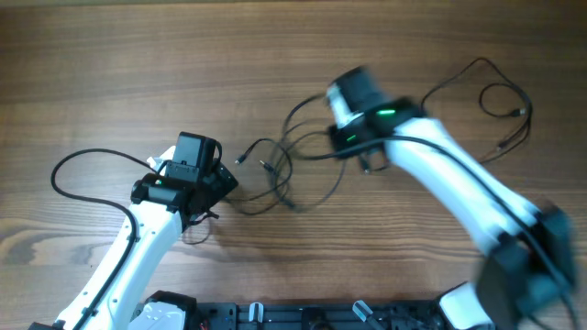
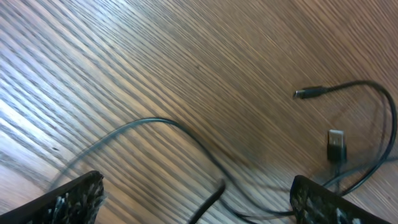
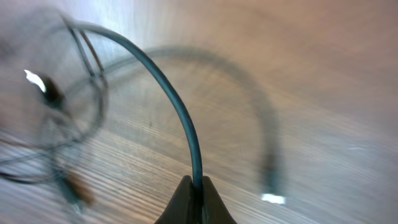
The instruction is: Untangle cables
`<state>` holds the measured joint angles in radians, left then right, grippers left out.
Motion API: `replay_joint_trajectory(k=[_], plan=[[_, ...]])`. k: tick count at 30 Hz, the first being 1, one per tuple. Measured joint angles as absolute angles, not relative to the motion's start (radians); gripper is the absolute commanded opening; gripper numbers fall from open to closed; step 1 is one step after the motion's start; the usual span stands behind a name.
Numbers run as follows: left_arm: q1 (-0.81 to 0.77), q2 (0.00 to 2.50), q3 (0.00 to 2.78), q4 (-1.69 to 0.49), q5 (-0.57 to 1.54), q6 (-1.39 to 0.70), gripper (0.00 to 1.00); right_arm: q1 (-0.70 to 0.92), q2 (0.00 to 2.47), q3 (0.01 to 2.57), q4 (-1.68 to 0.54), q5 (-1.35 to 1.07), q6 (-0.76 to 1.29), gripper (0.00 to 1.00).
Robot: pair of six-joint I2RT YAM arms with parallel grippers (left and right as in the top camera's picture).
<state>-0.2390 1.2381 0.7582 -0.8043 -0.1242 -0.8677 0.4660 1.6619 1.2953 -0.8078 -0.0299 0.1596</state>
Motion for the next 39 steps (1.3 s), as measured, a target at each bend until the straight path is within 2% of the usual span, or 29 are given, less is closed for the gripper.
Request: replay_joint_trajectory(k=[2,5,8,12,17,23,27,28,30,31,33,35,39], plan=[[-0.239,1.238,0.758,-0.793,-0.085,-0.870,0.98,0.327,1.391,1.336,-0.768,-0.037,0.173,0.04],[-0.239,1.250,0.757,-0.745,-0.019,-0.871,0.98,0.221,1.124,1.353,-0.692,-0.125,0.210,0.04],[-0.239,1.295,0.757,-0.714,0.049,-0.871,1.00,0.213,1.031,1.355,-0.677,-0.236,0.230,0.04],[-0.239,1.382,0.756,-0.689,0.131,-0.874,1.00,0.212,1.102,1.354,-0.620,-0.437,0.250,0.04],[-0.239,1.421,0.755,-0.607,0.251,-0.842,1.00,0.225,1.296,1.348,-0.390,-0.823,0.307,0.04],[-0.239,1.422,0.749,-0.343,0.630,-0.652,1.00,0.270,1.338,1.348,-0.339,-0.911,0.371,0.04],[-0.239,1.423,0.746,-0.199,0.689,-0.614,1.00,0.270,1.338,1.348,-0.323,-0.964,0.436,0.04],[-0.240,1.423,0.746,-0.183,0.675,-0.611,0.96,0.270,1.338,1.348,-0.314,-0.976,0.448,0.04],[-0.252,1.423,0.746,-0.174,0.611,-0.604,0.76,0.270,1.338,1.348,-0.309,-0.992,0.458,0.04],[-0.266,1.423,0.746,-0.175,0.582,-0.603,0.61,0.270,1.338,1.348,-0.307,-0.995,0.461,0.04],[-0.305,1.424,0.745,-0.174,0.555,-0.597,0.38,0.270,1.338,1.348,-0.305,-1.002,0.468,0.04],[-0.349,1.433,0.745,-0.181,0.530,-0.589,0.06,0.270,1.338,1.348,-0.305,-1.002,0.471,0.04],[-0.372,1.439,0.746,-0.275,0.410,-0.588,0.04,0.270,1.338,1.349,-0.375,-0.929,0.471,0.04]])
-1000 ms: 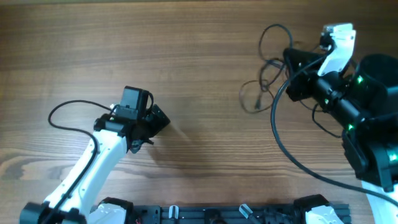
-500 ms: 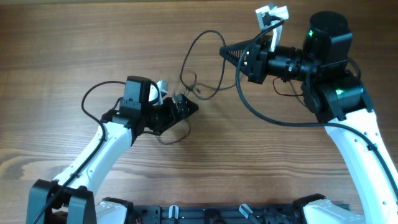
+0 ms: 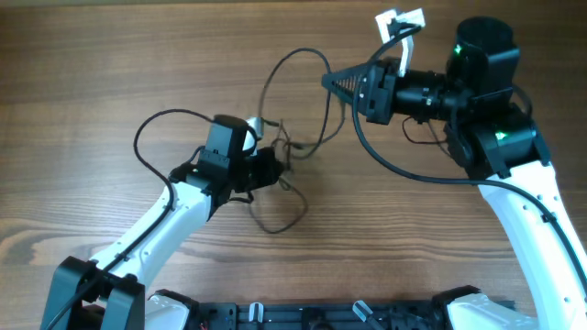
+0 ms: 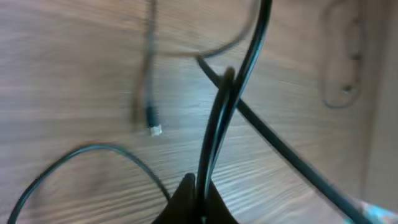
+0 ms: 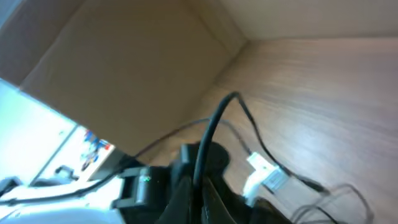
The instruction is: Untangle cables
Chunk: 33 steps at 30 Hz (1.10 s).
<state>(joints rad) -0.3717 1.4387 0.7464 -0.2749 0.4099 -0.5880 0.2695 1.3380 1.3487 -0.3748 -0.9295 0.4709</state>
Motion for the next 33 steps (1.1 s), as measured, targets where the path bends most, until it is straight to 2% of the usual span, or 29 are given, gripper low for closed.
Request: replay_joint_trajectory(k=[4,6,8,10,14,19,20,21,22,26,29,33], plan=[[-0.319,1.440,0.748,-0.451,0.239,-0.588,0.04,0.221,1.338,1.349,-0.535,-0.611,0.448,0.04],[-0.265,1.440,0.747,-0.536,0.127,-0.588,0.04,0.115,1.338,1.349,-0.572,-0.440,0.461,0.04],[-0.208,1.440,0.747,-0.568,0.067,-0.588,0.04,-0.002,1.338,1.349,-0.575,-0.375,0.487,0.04],[-0.125,1.440,0.747,-0.584,0.023,-0.588,0.04,-0.150,1.338,1.349,-0.587,-0.339,0.505,0.04],[-0.064,1.440,0.747,-0.585,0.032,-0.588,0.05,-0.351,1.338,1.349,-0.629,-0.334,0.512,0.04],[-0.064,1.440,0.747,-0.585,0.084,-0.588,0.08,-0.395,1.341,1.349,-0.637,-0.334,0.461,0.06],[-0.064,1.440,0.747,-0.588,0.088,-0.588,0.09,-0.395,1.347,1.349,-0.646,-0.335,0.444,0.29],[-0.064,1.440,0.747,-0.593,0.095,-0.588,0.12,-0.395,1.366,1.349,-0.659,-0.334,0.420,0.84],[-0.064,1.440,0.747,-0.593,0.096,-0.588,0.14,-0.395,1.380,1.349,-0.670,-0.332,0.404,1.00],[-0.064,1.440,0.747,-0.603,0.102,-0.588,0.20,-0.395,1.457,1.349,-0.752,-0.382,0.364,1.00],[-0.064,1.440,0.747,-0.603,0.103,-0.588,0.21,-0.370,1.507,1.349,-0.796,-0.478,0.264,1.00],[-0.064,1.440,0.747,-0.604,0.107,-0.588,0.22,-0.224,1.575,1.348,-0.879,-0.517,0.143,0.99]])
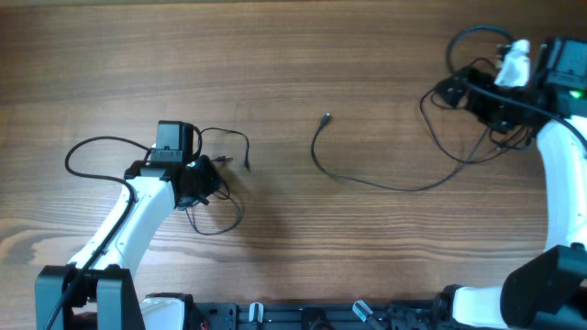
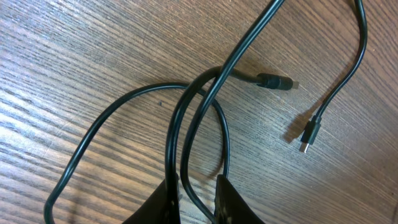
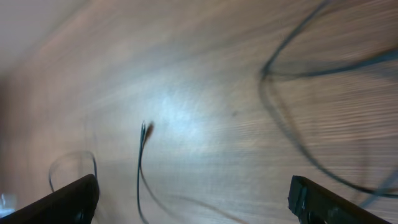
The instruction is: Untangle cables
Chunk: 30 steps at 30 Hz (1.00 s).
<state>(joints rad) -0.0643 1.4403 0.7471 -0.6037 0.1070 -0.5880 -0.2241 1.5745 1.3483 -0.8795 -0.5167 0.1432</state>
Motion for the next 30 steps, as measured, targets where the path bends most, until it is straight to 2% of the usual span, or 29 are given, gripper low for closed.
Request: replay_joint_trajectory(k=[5,10,13,16,17,18,21,22,23,30], plan=[[-0.064,1.440,0.747,-0.604,0.111,-0.588,0.22,0.044,1.628,1.347,-1.032,-0.505,-0.024,0.99],[-0.064,1.440,0.747,-0.604,0.114,-0.588,0.23,0.305,1.720,1.328,-1.107,-0.355,-0.211,1.00],[-0.064,1.440,0.747,-0.604,0.114,-0.588,0.23,0.356,1.781,1.328,-1.103,-0.294,-0.238,0.98],[-0.064,1.440,0.747,-0.607,0.114,-0.588,0.23,0.417,1.870,1.326,-1.068,-0.208,-0.248,0.82],[-0.064,1.440,0.747,-0.607,0.114,-0.588,0.24,0.426,1.890,1.324,-1.059,-0.194,-0.241,0.80],[-0.064,1.440,0.747,-0.609,0.114,-0.588,0.24,0.429,1.909,1.324,-1.049,-0.182,-0.230,0.73],[-0.064,1.440,0.747,-0.611,0.114,-0.588,0.25,0.429,1.942,1.322,-1.033,-0.165,-0.198,0.32],[-0.064,1.440,0.747,-0.611,0.114,-0.588,0.25,0.429,1.944,1.321,-1.031,-0.153,-0.192,0.16],[-0.064,1.440,0.747,-0.611,0.114,-0.588,0.25,0.429,1.944,1.320,-1.031,-0.139,-0.184,0.04],[-0.064,1.440,0.747,-0.611,0.114,-0.588,0.27,0.408,1.944,1.325,-0.994,0.018,-0.049,0.04]])
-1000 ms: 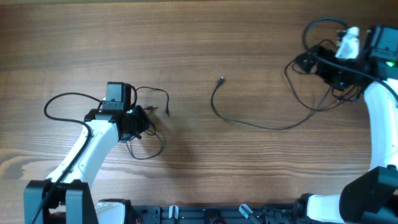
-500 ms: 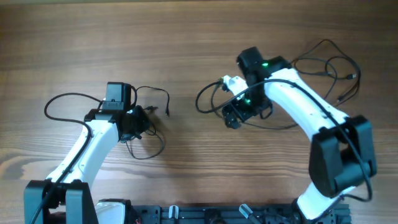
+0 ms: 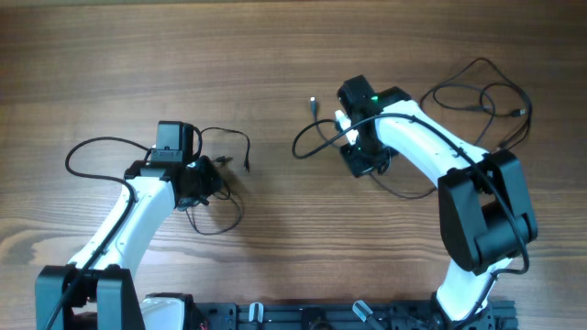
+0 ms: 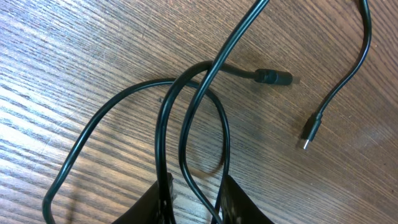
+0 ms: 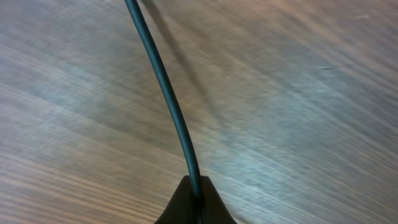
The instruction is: Untangle cables
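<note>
Black cables lie in three separate groups on the wooden table (image 3: 110,55). My left gripper (image 3: 204,179) rests on the left group with its fingers a little apart; several strands of that cable (image 4: 214,65) run between the fingers (image 4: 163,198), and its barrel plug (image 4: 273,78) and a small plug (image 4: 310,131) lie beyond. My right gripper (image 3: 354,142) is shut on the middle cable (image 3: 297,145), which rises straight out of the closed fingertips as a single strand (image 5: 169,99). That cable's free plug (image 3: 313,103) points toward the far edge.
A third cable pile (image 3: 486,92) lies looped at the far right, behind the right arm. A wide loop of the left cable (image 3: 92,143) spreads to the left of the left arm. The arm bases stand at the near edge.
My right gripper was open at the far right over the right pile; now it is at the middle, shut on the middle cable, whose plug end has shifted. The left fingers stand slightly wider.
The cables were tangled at the centre, my right gripper shut on one strand and the left open beside them. Then both were shut on cables, the right one raised high. Then the cables lay in three groups with the right gripper open. Now it grips the middle cable.
</note>
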`<state>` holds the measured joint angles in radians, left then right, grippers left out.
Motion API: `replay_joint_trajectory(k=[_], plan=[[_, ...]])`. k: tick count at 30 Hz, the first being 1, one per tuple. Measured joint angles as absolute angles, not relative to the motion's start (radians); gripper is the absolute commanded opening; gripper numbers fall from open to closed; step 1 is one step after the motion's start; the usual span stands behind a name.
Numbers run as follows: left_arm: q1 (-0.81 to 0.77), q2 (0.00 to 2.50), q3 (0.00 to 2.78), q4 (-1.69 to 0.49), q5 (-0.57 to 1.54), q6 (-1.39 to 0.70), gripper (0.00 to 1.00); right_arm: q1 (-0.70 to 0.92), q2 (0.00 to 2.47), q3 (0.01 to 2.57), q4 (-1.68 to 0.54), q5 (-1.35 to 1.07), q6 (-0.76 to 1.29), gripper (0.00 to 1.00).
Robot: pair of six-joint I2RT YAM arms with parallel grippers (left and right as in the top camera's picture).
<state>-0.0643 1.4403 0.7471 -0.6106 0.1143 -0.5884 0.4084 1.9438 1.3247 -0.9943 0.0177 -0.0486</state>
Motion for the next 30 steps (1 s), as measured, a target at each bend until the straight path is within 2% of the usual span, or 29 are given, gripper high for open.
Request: replay_joint_trajectory(k=[3,6,10,15,21,22,23,24,25,26,30], plan=[[-0.064,1.440,0.747,-0.611,0.114,-0.588,0.27,0.338,1.916,1.386,-1.001,0.030,0.002,0.04],[-0.064,1.440,0.747,-0.611,0.114,-0.588,0.27,0.220,1.787,1.480,-0.980,0.035,0.070,0.04],[-0.064,1.440,0.747,-0.611,0.114,-0.588,0.27,-0.056,1.486,1.551,-0.873,0.050,0.195,0.04],[-0.064,1.440,0.747,-0.611,0.114,-0.588,0.27,-0.224,1.487,1.551,-0.902,0.057,0.257,0.04],[-0.064,1.440,0.747,-0.611,0.114,-0.588,0.27,-0.311,1.547,1.551,-0.915,0.077,0.344,0.04],[-0.064,1.440,0.747,-0.611,0.114,-0.588,0.27,-0.311,1.564,1.551,-0.917,0.088,0.360,0.15],[-0.064,1.440,0.747,-0.611,0.114,-0.588,0.27,-0.311,1.574,1.551,-0.916,0.090,0.368,0.46],[-0.064,1.440,0.747,-0.611,0.114,-0.588,0.27,-0.311,1.589,1.551,-0.904,0.092,0.379,0.72],[-0.064,1.440,0.747,-0.611,0.114,-0.588,0.27,-0.311,1.602,1.551,-0.883,0.093,0.381,0.93],[-0.064,1.440,0.747,-0.611,0.114,-0.588,0.27,-0.311,1.621,1.551,-0.851,0.089,0.385,1.00],[-0.064,1.440,0.747,-0.611,0.114,-0.588,0.27,-0.311,1.710,1.551,-0.861,-0.010,0.360,1.00]])
